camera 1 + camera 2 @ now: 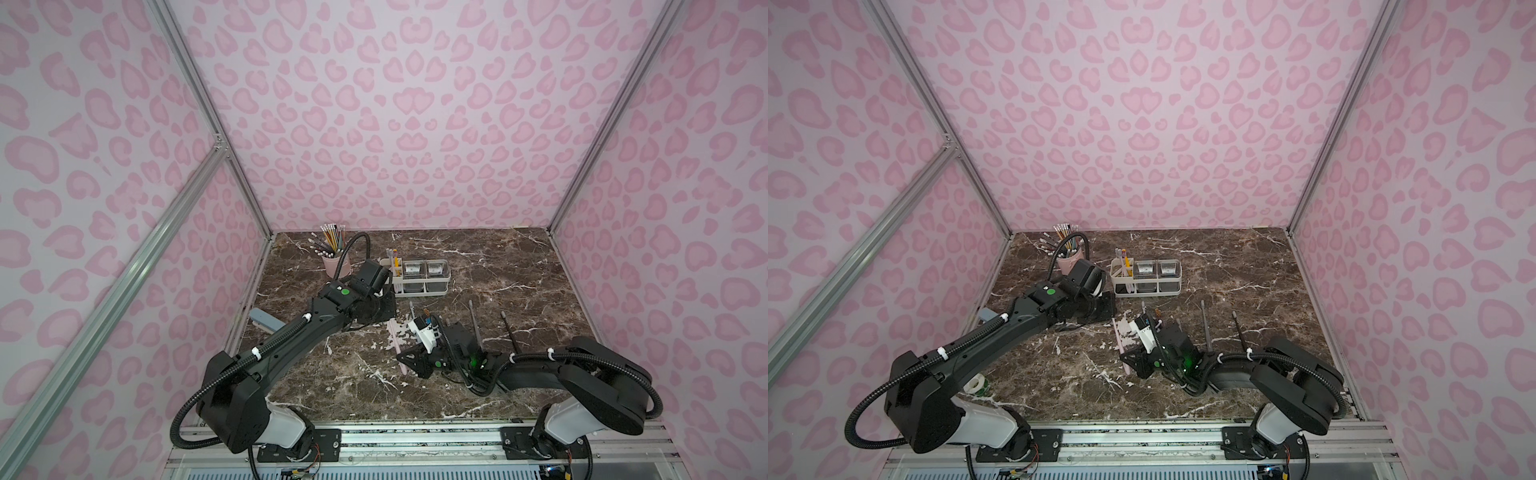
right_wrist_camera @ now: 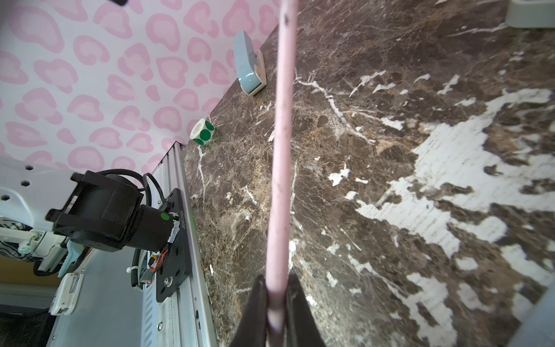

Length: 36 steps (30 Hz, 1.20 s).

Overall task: Place the toothbrush into the toothbrush holder
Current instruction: Pick up the toothbrush from the center of the board.

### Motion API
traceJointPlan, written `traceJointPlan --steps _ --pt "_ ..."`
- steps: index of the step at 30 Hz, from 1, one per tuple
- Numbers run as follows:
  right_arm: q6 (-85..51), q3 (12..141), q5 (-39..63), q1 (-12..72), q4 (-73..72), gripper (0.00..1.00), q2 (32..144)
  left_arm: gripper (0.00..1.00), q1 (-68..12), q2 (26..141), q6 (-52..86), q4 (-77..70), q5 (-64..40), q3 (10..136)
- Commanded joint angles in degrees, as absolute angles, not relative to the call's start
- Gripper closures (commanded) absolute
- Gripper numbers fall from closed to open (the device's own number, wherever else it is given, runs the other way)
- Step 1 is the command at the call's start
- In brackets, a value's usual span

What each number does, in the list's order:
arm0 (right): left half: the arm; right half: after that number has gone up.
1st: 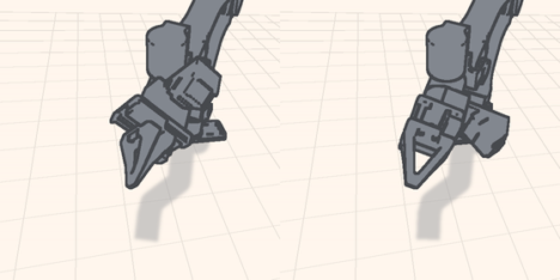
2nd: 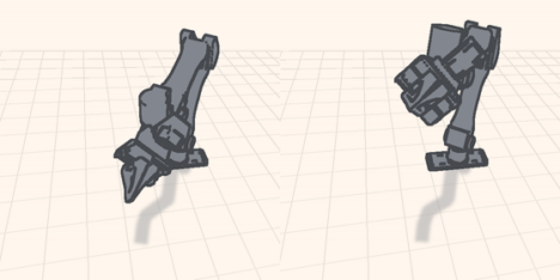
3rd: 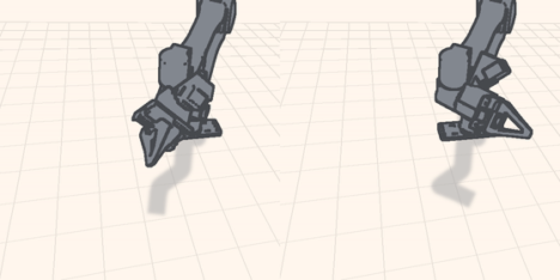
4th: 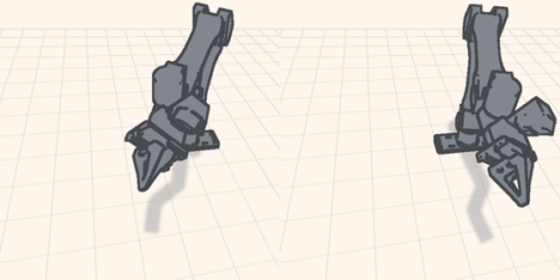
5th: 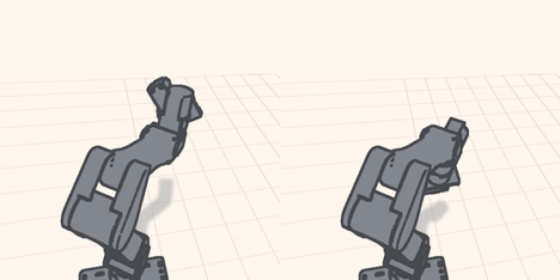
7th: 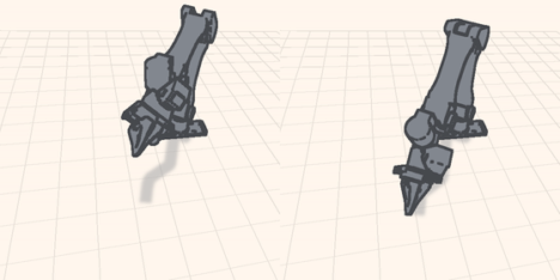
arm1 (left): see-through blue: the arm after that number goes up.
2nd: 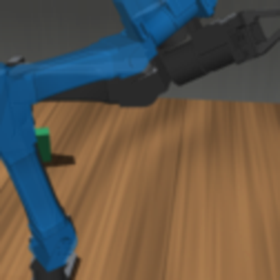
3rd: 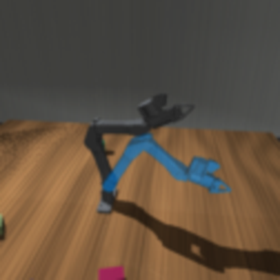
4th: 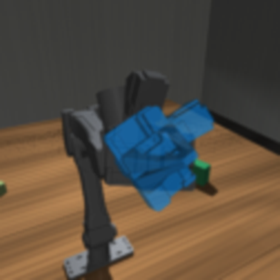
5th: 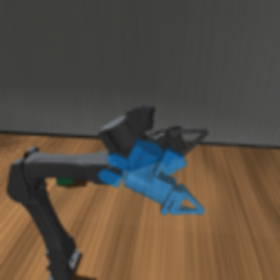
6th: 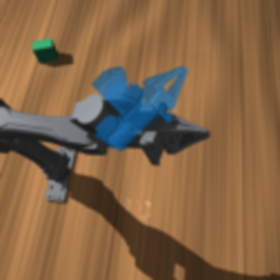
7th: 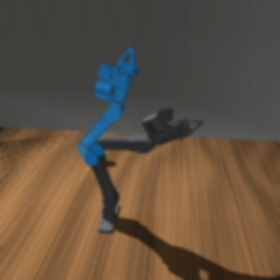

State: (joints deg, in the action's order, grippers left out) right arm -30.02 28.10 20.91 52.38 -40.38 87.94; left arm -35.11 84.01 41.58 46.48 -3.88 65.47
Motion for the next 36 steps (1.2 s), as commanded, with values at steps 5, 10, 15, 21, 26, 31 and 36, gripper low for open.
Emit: traceJointPlan --steps 5,10,15,21,26,31,36 --pt "-28.9 28.9 18.9 51.8 -39.1 0.63 85.5 0.98 -35.0 84.1 40.6 45.6 -1.7 67.8" --pt "-27.5 28.1 17.3 48.7 -35.7 0.36 78.8 0.98 -34.8 84.9 39.9 44.5 1.8 71.2" --pt "-26.3 26.4 16.5 43.4 -33.1 0.20 69.9 0.98 -34.8 84.8 39.2 39.3 9.9 75.4" --pt "-26.0 22.7 16.6 37.6 -33.8 0.10 64.0 0.98 -34.8 81.9 36.5 26.9 18.1 76.3" --pt "-26.6 18.3 16.4 36.4 -38.8 0.07 63.5 0.98 -35.0 79.8 31.6 17.0 26.9 75.4" --pt "-27.1 16.5 16.8 35.9 -41.5 0.06 63.5 0.98 -36.2 80.1 25.8 8.8 32.8 74.0" --pt "-27.5 16.4 17.3 35.8 -42.2 0.06 64.5 0.98 -37.4 82.3 23.2 4.4 33.9 71.8"
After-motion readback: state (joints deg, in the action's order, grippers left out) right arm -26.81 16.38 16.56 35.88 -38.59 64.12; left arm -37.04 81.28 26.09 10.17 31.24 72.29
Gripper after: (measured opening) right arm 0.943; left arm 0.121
